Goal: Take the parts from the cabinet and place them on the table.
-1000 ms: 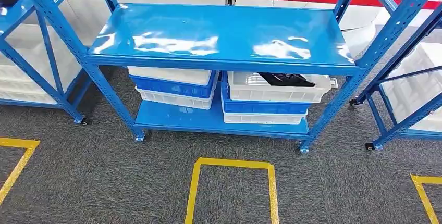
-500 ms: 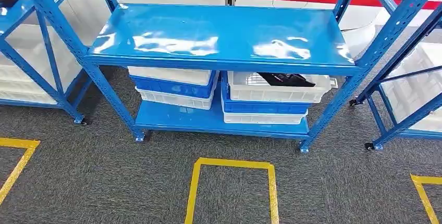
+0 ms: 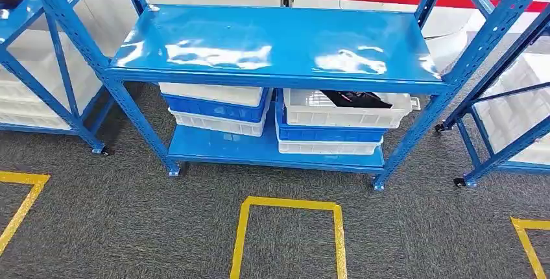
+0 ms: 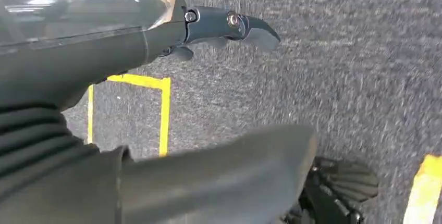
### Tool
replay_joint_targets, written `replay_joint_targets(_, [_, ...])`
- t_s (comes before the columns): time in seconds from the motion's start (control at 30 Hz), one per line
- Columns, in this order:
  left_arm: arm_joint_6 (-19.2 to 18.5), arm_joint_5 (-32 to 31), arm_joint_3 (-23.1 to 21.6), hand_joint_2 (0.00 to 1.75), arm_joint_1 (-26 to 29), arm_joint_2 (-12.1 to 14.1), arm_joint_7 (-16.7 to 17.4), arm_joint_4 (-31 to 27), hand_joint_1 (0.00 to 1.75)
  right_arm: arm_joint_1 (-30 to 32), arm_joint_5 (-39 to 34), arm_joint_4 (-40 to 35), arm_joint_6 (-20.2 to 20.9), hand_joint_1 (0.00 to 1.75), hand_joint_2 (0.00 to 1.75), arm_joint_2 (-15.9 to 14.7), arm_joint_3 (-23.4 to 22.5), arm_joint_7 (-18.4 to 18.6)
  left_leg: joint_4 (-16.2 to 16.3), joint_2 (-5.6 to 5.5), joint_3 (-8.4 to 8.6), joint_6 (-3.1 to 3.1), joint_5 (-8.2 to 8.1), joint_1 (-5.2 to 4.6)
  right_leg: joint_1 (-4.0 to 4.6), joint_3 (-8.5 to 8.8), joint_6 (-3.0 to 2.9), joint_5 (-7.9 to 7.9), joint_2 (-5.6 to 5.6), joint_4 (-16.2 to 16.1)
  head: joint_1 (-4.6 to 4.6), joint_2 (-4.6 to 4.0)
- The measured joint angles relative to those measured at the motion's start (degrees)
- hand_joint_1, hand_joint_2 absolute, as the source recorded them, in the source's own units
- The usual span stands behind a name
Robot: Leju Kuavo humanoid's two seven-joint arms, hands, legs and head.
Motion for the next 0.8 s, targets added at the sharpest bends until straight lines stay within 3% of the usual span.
replay_joint_targets(0.27, [-4.2, 9.7, -11.9, 0.0, 2.3, 1.3, 2.7, -1.9, 0.0, 1.9, -5.1, -2.2, 5.1, 0.0, 0.0, -1.3, 2.6, 0.6, 0.0, 0.0, -0.04, -0.01, -0.02, 0.0, 0.0, -0.01, 0.0, 0.0, 0.0, 0.0, -0.02, 0.0])
replay_joint_targets(0.47, [-6.7, 15.6, -17.6, 0.0, 3.4, 2.0, 4.5, -2.8, 0.0, 2.7, -8.3, -3.2, 8.1, 0.0, 0.0, -2.0, 3.9, 1.1, 0.0, 0.0, -0.03, -0.01, -0.02, 0.0, 0.0, 0.0, 0.0, -0.01, 0.0, 0.0, -0.02, 0.0])
replay_joint_targets(0.8, [-7.0, 16.4, -20.6, 0.0, 3.9, 2.4, 4.8, -3.4, 0.0, 3.0, -8.8, -3.8, 8.8, 0.0, 0.0, -2.4, 4.7, 1.2, 0.0, 0.0, -0.02, -0.01, -0.02, 0.0, 0.0, 0.0, 0.0, -0.01, 0.0, 0.0, -0.02, 0.0])
